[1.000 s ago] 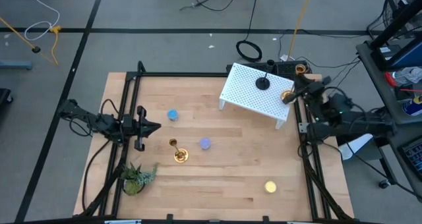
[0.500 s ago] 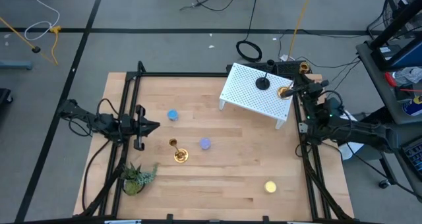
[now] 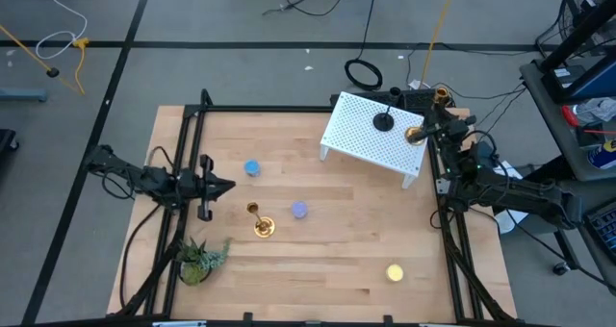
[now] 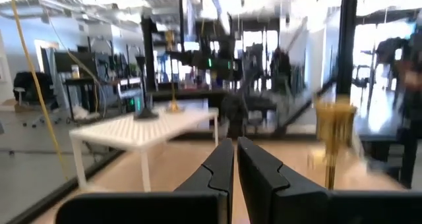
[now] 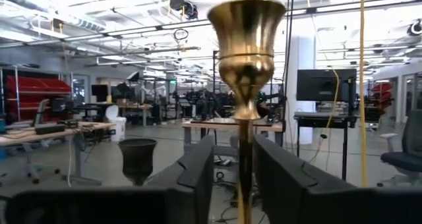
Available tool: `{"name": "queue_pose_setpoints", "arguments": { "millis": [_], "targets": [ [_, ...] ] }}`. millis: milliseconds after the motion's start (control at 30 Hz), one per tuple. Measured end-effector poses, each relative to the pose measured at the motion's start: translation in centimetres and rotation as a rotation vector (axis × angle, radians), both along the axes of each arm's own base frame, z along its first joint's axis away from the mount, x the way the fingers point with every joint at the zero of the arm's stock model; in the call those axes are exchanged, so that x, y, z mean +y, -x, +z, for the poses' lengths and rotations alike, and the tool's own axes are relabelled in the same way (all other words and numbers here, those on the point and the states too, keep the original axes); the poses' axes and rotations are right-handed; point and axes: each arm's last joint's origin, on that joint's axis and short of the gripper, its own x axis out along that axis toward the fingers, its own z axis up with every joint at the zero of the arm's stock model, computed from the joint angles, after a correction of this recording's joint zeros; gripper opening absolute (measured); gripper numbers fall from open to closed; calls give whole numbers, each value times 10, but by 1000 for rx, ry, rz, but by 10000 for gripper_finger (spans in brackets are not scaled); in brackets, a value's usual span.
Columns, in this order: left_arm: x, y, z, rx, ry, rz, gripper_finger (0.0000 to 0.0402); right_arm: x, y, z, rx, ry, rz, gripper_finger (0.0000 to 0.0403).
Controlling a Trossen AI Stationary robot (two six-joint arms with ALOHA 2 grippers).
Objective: Pick & Place candle stick holders
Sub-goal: Put the right gold candle holder on the shelf aligned with the black candle holder
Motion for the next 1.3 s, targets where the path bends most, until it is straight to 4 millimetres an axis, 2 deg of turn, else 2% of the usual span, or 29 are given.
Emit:
{"name": "queue_pose_setpoints", "arguments": {
  "millis": [100, 200, 367, 500, 733, 933, 1167, 1300],
  "targets": [
    [-1, -1, -9, 91, -33, -1, 31, -1, 1, 0, 7, 2, -13, 137],
    [-1, -2, -14, 132, 5, -18, 50, 0, 1, 0, 18, 9, -18, 166],
    [-6, -5, -17, 170, 46, -160, 107, 2, 4, 2, -25, -10, -34, 206],
    [-10, -9, -22, 234, 68, -220, 150, 4, 7, 1, 7, -49, -133, 223],
    [-14, -21, -23, 235, 62, -167, 200, 12, -3, -9, 142, -87, -67, 226],
    [-18, -31, -25, 235, 61, -167, 232, 17, -5, -13, 149, -119, -44, 227],
    [-25, -42, -26, 209, 86, -243, 235, 23, -1, -15, 196, -200, -222, 227],
    [-29, -49, -29, 238, 105, -267, 228, 30, -1, -16, 222, -224, -235, 227]
  ]
}}
